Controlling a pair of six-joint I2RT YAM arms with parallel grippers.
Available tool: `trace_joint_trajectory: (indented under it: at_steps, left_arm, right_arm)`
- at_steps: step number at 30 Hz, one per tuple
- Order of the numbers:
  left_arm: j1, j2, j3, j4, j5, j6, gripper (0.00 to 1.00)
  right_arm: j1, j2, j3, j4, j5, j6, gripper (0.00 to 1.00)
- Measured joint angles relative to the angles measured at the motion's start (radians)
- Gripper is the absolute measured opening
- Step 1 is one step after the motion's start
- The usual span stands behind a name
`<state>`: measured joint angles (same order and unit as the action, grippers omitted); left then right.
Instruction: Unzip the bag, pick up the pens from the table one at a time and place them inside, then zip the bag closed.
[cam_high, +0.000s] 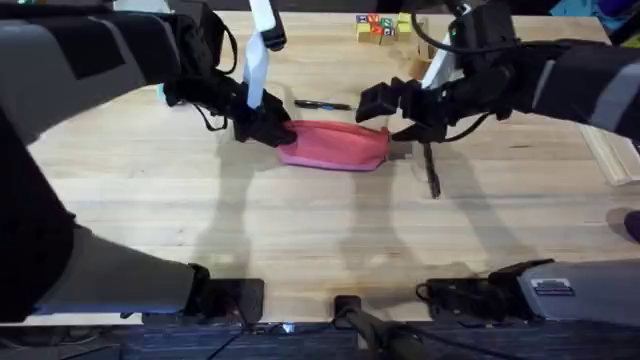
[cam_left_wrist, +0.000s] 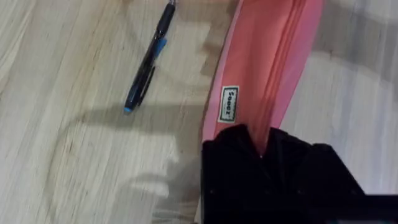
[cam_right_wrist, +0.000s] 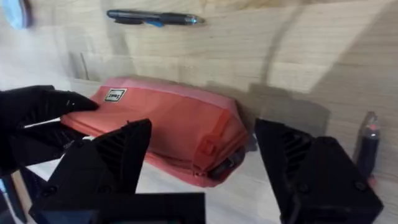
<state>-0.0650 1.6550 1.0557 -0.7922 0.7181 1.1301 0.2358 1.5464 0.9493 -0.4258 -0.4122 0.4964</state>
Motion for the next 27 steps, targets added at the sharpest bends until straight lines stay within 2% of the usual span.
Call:
trace_joint_trajectory:
  at_steps: [5, 11, 13, 18, 25, 27]
  left_arm:
    - [0.000, 0.000, 0.000, 0.000, 0.000, 0.000, 0.042]
    - [0.000, 0.000, 0.000, 0.000, 0.000, 0.000, 0.042]
    - [0.000, 0.000, 0.000, 0.000, 0.000, 0.000, 0.042]
    - [0.000, 0.000, 0.000, 0.000, -0.007, 0.000, 0.042]
    - [0.002, 0.000, 0.000, -0.001, -0.012, 0.000, 0.042]
    - [0.002, 0.000, 0.000, 0.000, -0.013, 0.000, 0.042]
  right_arm:
    - [0.019, 0.028, 0.000, 0.007, 0.000, 0.018, 0.956]
    - [0.022, 0.028, 0.000, 0.008, 0.002, 0.025, 0.782]
    - [0.022, 0.028, 0.000, 0.007, 0.007, 0.026, 0.693]
    - [0.020, 0.029, 0.000, 0.000, 0.024, 0.028, 0.384]
    - [0.019, 0.029, 0.000, -0.002, 0.038, 0.028, 0.044]
    - [0.019, 0.029, 0.000, -0.002, 0.038, 0.028, 0.043]
